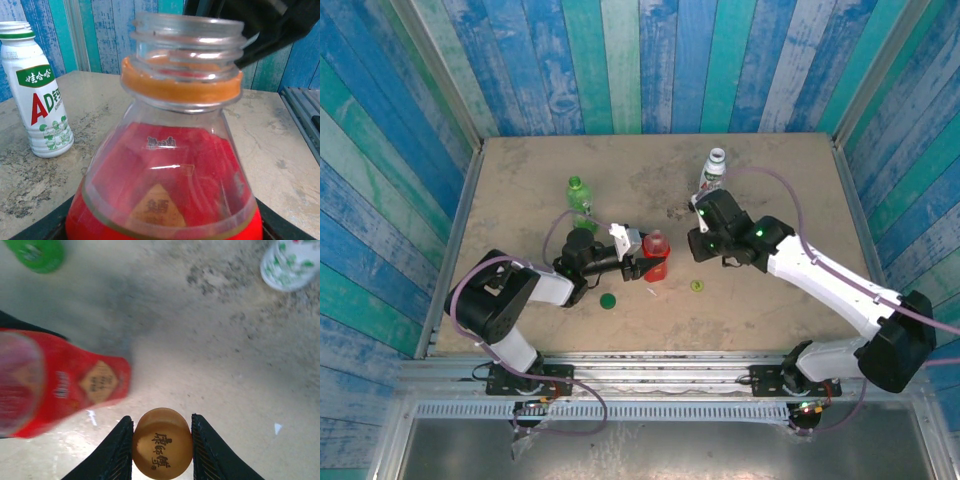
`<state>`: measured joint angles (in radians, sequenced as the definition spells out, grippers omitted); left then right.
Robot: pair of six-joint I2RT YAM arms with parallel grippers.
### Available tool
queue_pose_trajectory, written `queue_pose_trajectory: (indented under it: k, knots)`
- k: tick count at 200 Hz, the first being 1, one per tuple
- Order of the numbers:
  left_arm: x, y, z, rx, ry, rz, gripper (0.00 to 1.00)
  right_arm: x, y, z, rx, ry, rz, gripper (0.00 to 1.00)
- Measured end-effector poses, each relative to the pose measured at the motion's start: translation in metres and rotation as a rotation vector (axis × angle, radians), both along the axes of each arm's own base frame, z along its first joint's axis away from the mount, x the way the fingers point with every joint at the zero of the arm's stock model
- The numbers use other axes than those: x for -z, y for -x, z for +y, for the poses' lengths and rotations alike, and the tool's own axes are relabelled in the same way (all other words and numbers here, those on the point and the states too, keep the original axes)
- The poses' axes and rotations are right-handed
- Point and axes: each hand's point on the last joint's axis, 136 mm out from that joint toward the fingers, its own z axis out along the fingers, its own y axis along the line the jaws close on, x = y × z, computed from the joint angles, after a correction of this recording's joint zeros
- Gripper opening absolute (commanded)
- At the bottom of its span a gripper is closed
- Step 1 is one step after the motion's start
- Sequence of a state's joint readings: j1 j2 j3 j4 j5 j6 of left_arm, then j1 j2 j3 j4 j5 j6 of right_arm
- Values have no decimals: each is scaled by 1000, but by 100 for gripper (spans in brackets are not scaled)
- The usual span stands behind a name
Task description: Screw on the bottle caps
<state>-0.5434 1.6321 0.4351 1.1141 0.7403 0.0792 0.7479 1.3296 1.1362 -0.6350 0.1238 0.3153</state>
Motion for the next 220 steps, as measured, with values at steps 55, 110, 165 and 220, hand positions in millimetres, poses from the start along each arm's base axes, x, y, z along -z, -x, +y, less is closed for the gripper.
queue_pose_trajectory:
  k: [55, 110, 165, 220]
  knots:
    - [1, -1, -1, 0, -8, -4, 61, -48, 9, 38, -104, -93, -62, 30]
    - [1, -2, -1, 1, -14, -9, 61, -54, 12, 64, -175, -121, -45, 31]
    - [2, -3, -2, 1, -14, -8, 61, -47, 11, 78, -207, -108, -26, 31]
    - [2, -4, -1, -2, -16, -6, 61, -46, 5, 83, -218, -91, -30, 31]
